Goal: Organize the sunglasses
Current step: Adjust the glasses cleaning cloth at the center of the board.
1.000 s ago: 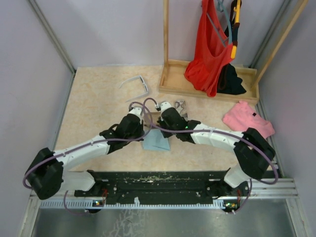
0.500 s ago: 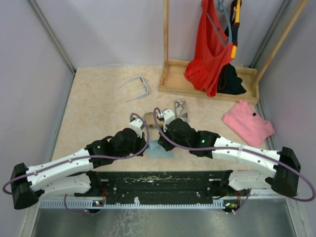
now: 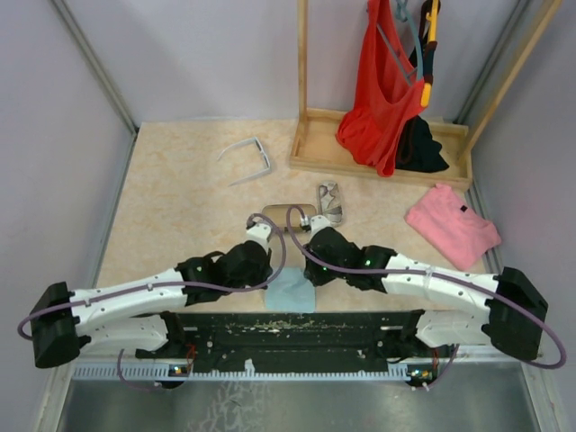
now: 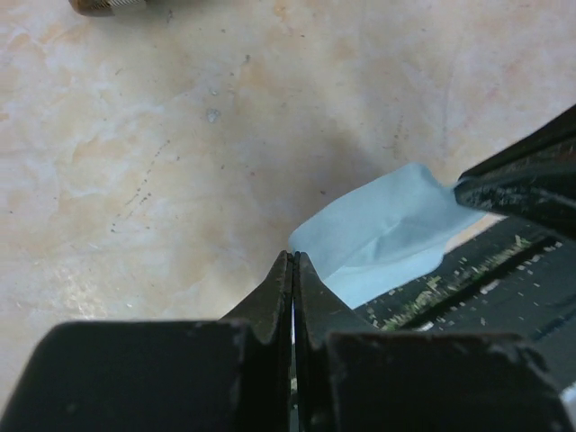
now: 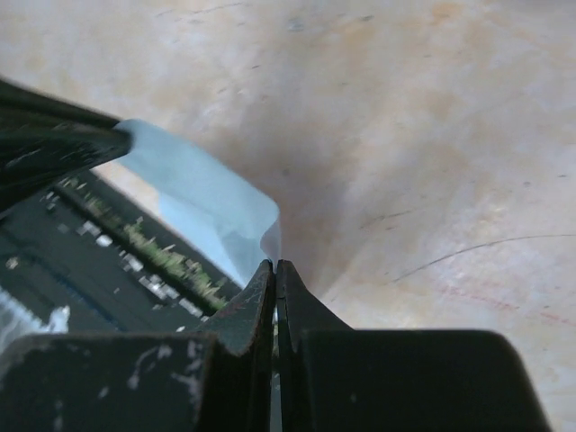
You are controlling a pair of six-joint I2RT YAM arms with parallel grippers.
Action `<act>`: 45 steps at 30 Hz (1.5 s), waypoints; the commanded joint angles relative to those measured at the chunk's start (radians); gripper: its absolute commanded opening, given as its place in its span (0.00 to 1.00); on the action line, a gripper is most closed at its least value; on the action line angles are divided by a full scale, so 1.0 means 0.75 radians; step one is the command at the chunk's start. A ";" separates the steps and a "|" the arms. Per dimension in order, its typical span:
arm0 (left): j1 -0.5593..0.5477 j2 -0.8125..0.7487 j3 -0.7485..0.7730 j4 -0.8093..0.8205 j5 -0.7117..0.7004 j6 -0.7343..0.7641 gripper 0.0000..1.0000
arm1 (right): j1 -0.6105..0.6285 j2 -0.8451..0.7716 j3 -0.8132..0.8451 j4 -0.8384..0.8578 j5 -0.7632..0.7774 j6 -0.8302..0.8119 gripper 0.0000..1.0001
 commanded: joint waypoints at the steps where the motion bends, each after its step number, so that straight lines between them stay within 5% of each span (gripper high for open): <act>1: 0.023 0.077 -0.033 0.235 -0.101 0.115 0.01 | -0.117 0.040 -0.043 0.248 0.025 -0.056 0.00; 16: 0.253 0.261 -0.168 0.755 0.061 0.404 0.01 | -0.252 0.239 -0.093 0.603 0.151 -0.362 0.00; 32: 0.292 0.261 -0.292 0.855 0.210 0.426 0.01 | -0.284 0.196 -0.281 0.770 0.118 -0.387 0.00; 45: 0.294 0.278 -0.306 0.901 0.040 0.443 0.01 | -0.283 0.149 -0.345 0.959 0.150 -0.461 0.00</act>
